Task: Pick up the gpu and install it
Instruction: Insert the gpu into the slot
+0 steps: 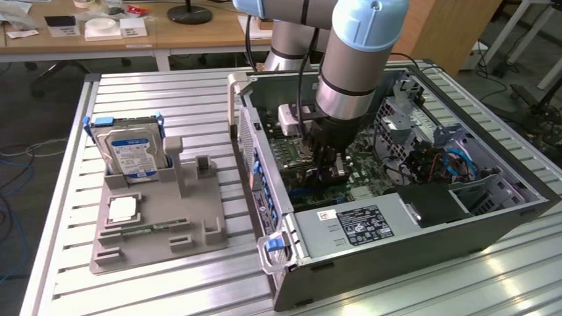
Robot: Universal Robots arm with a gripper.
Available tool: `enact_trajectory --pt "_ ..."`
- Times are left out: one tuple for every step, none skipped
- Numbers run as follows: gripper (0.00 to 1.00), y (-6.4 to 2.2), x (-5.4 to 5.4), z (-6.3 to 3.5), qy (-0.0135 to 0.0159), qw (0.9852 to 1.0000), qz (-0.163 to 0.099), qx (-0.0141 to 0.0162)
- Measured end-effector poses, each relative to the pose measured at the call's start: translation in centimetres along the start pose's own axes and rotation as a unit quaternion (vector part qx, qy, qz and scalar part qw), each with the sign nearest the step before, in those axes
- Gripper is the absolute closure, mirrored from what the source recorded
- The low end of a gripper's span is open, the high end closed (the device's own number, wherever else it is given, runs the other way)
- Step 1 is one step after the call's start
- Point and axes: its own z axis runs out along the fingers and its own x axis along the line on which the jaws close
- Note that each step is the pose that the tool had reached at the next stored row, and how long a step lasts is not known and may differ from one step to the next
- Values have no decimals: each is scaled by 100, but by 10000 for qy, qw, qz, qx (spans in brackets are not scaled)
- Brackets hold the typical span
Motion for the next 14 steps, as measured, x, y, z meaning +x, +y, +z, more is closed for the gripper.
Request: enact_trajectory --pt "73 -2 0 1 -1 10000 0 0" --pt "73 -2 0 0 -1 10000 0 0" --pt "73 -3 0 0 0 10000 0 0" --pt "73 -4 0 0 0 10000 -1 0" --pt "73 -3 0 0 0 10000 -1 0" --pt "73 -4 0 0 0 10000 -1 0" --pt "73 -4 0 0 0 10000 -4 0" --pt "73 -4 0 1 -1 10000 -15 0" --pt "73 -4 2 0 -1 10000 -26 -1" --pt "73 -4 5 1 -2 10000 -39 -1" --pt "73 -4 6 0 -2 10000 -53 -2" --pt "73 -4 6 0 -2 10000 -66 -2" --pt "73 -4 6 1 -3 10000 -77 -3" --pt "73 -4 6 0 -3 10000 -80 -3"
